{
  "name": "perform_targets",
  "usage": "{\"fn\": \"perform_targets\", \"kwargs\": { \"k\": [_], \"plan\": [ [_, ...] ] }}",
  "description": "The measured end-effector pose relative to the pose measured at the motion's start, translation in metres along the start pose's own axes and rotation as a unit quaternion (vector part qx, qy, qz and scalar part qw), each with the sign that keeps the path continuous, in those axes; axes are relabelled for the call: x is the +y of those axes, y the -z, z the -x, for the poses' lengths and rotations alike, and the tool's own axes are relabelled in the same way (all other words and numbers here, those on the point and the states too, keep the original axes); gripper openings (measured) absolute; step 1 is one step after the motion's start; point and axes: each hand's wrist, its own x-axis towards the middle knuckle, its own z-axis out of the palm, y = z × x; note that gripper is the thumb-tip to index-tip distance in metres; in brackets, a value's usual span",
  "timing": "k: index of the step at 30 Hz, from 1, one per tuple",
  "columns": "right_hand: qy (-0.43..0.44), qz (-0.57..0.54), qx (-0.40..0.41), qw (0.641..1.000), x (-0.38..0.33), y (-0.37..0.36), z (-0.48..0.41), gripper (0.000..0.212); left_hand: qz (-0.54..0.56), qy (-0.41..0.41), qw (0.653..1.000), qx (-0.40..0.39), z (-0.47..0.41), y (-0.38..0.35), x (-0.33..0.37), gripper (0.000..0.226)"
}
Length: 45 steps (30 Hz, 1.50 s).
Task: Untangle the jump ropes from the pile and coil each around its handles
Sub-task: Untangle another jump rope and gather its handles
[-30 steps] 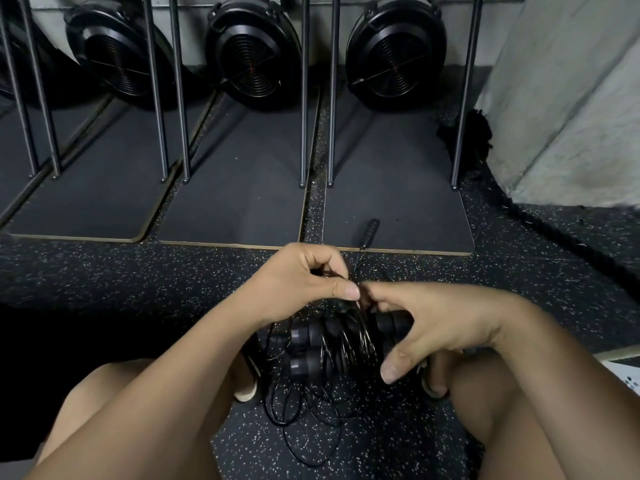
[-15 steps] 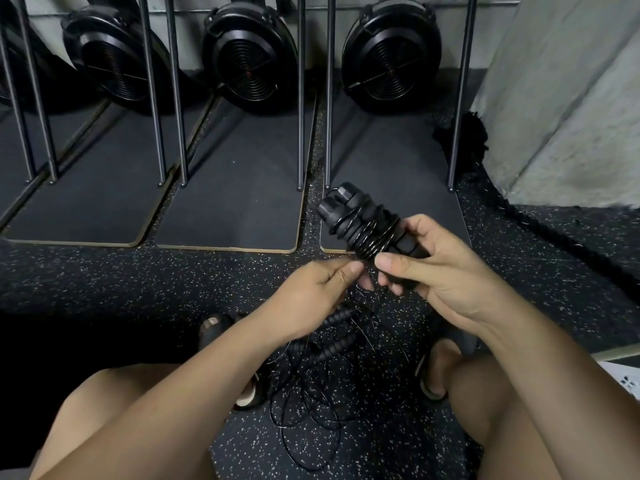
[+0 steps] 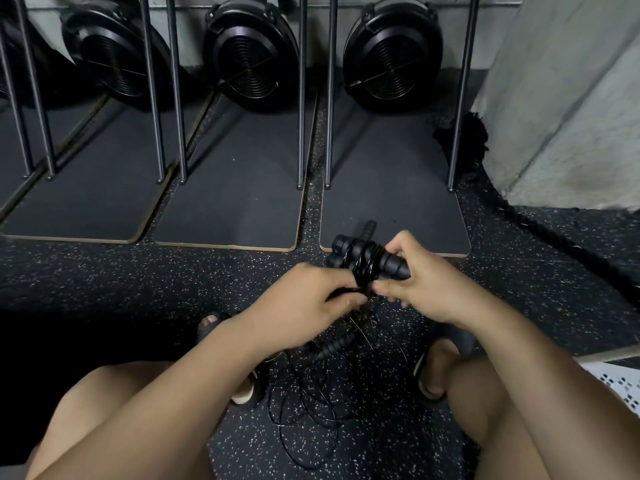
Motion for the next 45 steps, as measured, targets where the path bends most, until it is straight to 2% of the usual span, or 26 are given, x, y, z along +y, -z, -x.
{"fn": "perform_targets", "kwargs": {
  "k": [4, 9, 10, 13, 14, 18, 20, 23, 24, 26, 28, 29, 32, 36, 40, 42, 45],
  "plan": [
    [0.001, -0.029, -0.117, 0.993, -0.006, -0.006, 0.006, 0.033, 0.048, 0.002, 0.998, 0.042, 0.0, 0.009, -0.003, 0.014],
    [-0.002, -0.063, -0.268, 0.961, -0.01, -0.009, 0.012, 0.028, 0.093, -0.003, 0.995, 0.036, 0.001, 0.016, -0.008, 0.019],
    [0.0, -0.074, -0.285, 0.956, -0.011, -0.009, 0.013, 0.029, 0.102, 0.004, 0.994, 0.031, 0.001, 0.018, -0.01, 0.018],
    [0.02, -0.106, -0.313, 0.944, -0.017, -0.008, 0.019, 0.054, 0.131, 0.018, 0.991, 0.032, -0.002, 0.023, -0.014, 0.014],
    [0.031, -0.105, -0.318, 0.942, -0.02, -0.006, 0.022, 0.057, 0.148, 0.023, 0.988, 0.035, -0.003, 0.025, -0.017, 0.014],
    [0.076, -0.125, -0.324, 0.935, -0.03, 0.005, 0.034, 0.04, 0.204, 0.03, 0.978, 0.036, -0.005, 0.03, -0.026, 0.017],
    [0.1, -0.147, -0.31, 0.934, -0.033, 0.008, 0.039, 0.039, 0.223, 0.051, 0.972, 0.043, -0.007, 0.029, -0.022, 0.017],
    [0.104, -0.255, -0.255, 0.927, -0.034, 0.01, 0.042, 0.04, 0.273, 0.093, 0.957, 0.035, -0.01, 0.023, -0.021, 0.018],
    [0.1, -0.298, -0.235, 0.92, -0.034, 0.011, 0.042, 0.04, 0.278, 0.118, 0.953, 0.033, -0.01, 0.02, -0.019, 0.028],
    [0.095, -0.373, -0.204, 0.9, -0.034, 0.012, 0.043, 0.038, 0.219, 0.165, 0.961, 0.04, -0.006, 0.019, 0.001, 0.069],
    [0.096, -0.409, -0.178, 0.89, -0.035, 0.01, 0.042, 0.035, 0.161, 0.198, 0.967, 0.015, 0.004, 0.021, 0.018, 0.059],
    [0.098, -0.414, -0.163, 0.89, -0.035, 0.009, 0.042, 0.036, 0.178, 0.218, 0.96, 0.017, 0.002, 0.019, 0.021, 0.054],
    [0.097, -0.43, -0.098, 0.892, -0.034, 0.006, 0.039, 0.042, 0.2, 0.183, 0.958, 0.092, -0.015, -0.001, -0.001, 0.045],
    [0.085, -0.482, -0.031, 0.872, -0.036, 0.005, 0.032, 0.045, 0.244, 0.126, 0.957, 0.088, -0.017, -0.013, 0.002, 0.044],
    [0.046, -0.501, 0.049, 0.863, -0.037, 0.002, 0.022, 0.045, 0.155, 0.088, 0.981, 0.077, -0.017, -0.02, 0.01, 0.031],
    [0.027, -0.478, 0.076, 0.875, -0.034, 0.002, 0.017, 0.049, 0.128, 0.092, 0.984, 0.08, -0.019, -0.022, 0.009, 0.03],
    [0.027, -0.382, 0.089, 0.919, -0.03, 0.004, 0.012, 0.055, 0.121, 0.104, 0.984, 0.078, -0.019, -0.022, 0.004, 0.027]
  ]
}}
